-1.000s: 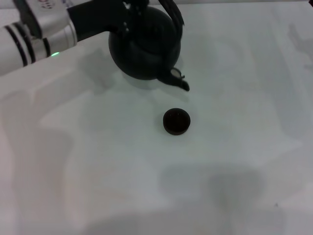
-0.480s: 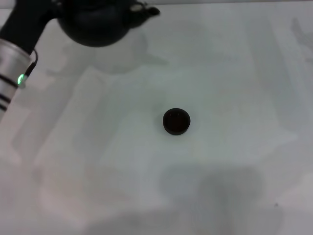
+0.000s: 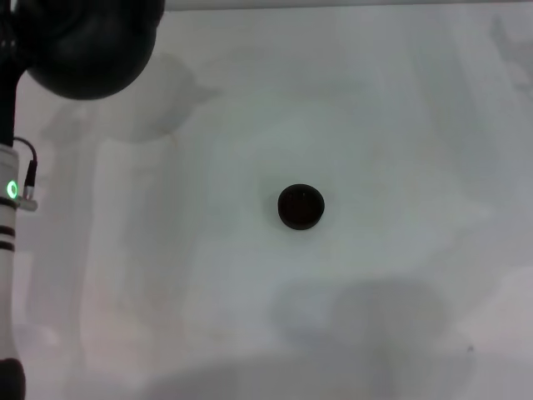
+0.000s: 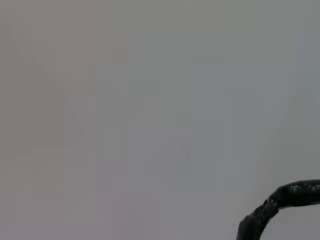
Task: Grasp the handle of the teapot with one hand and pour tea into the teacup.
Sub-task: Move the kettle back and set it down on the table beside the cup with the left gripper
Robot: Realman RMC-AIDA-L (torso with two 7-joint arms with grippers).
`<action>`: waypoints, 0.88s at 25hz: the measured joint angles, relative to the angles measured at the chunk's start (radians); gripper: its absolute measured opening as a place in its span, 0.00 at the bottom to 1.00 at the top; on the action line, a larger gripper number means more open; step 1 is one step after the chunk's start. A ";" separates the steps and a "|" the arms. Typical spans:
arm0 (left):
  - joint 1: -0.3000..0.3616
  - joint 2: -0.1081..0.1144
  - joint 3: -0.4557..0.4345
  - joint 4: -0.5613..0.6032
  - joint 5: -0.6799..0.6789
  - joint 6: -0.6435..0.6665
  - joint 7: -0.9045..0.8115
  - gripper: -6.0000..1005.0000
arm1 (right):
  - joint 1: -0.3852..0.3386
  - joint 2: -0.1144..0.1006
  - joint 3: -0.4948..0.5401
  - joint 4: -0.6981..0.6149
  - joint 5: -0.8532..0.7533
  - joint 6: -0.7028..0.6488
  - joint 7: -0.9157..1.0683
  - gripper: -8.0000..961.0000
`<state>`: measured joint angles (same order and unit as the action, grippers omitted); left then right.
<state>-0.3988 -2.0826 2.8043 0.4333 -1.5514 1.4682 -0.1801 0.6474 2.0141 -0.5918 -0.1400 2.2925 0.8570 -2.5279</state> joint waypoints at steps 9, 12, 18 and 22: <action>-0.003 -0.004 0.006 0.039 -0.042 -0.139 0.001 0.11 | 0.041 0.000 -0.003 -0.004 -0.004 -0.017 -0.001 0.88; -0.018 -0.004 0.008 0.038 -0.040 -0.203 0.019 0.11 | 0.044 0.000 -0.003 -0.004 -0.004 -0.017 -0.001 0.88; -0.031 -0.012 0.011 0.041 -0.039 -0.299 0.146 0.11 | 0.048 0.000 -0.003 -0.004 -0.002 -0.039 -0.002 0.88; -0.031 -0.015 0.031 0.050 -0.035 -0.323 0.197 0.11 | 0.052 0.000 -0.003 -0.004 -0.002 -0.048 -0.004 0.88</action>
<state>-0.4296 -2.0974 2.8357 0.4834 -1.5863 1.1448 0.0165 0.6997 2.0141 -0.5952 -0.1442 2.2906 0.8089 -2.5323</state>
